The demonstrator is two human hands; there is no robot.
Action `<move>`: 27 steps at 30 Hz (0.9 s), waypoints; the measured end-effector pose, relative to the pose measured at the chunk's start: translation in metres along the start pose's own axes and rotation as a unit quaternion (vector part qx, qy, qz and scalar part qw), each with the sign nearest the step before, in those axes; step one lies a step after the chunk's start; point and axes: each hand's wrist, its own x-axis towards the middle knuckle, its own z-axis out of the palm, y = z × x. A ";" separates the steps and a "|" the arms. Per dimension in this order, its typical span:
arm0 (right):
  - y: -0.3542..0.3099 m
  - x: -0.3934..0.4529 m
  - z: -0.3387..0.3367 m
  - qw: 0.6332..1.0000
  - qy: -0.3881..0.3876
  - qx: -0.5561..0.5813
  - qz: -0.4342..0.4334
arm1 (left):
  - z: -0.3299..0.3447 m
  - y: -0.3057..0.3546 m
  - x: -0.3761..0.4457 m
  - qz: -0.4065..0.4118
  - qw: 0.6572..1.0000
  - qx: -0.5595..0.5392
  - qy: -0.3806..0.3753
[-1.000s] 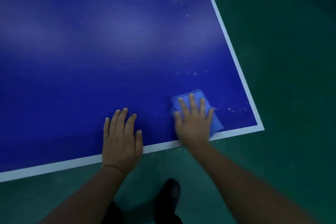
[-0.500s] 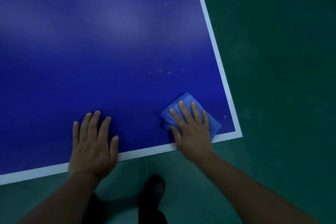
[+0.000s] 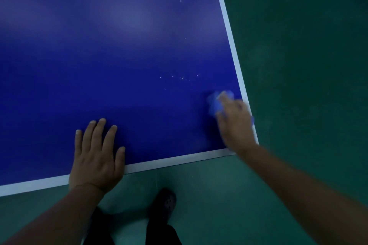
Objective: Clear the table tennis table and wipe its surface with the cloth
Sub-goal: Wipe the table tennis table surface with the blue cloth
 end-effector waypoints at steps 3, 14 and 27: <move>0.010 -0.023 0.020 0.988 -0.059 -0.068 -0.123 | 0.000 0.001 0.000 -0.001 1.000 -0.001 0.002; -0.007 -0.060 0.033 0.996 -0.055 -0.055 -0.041 | 0.000 -0.001 0.001 0.000 1.000 -0.001 -0.005; -0.058 -0.061 0.049 0.967 -0.129 -0.090 -0.200 | -0.001 0.000 0.001 -0.004 1.000 -0.008 -0.002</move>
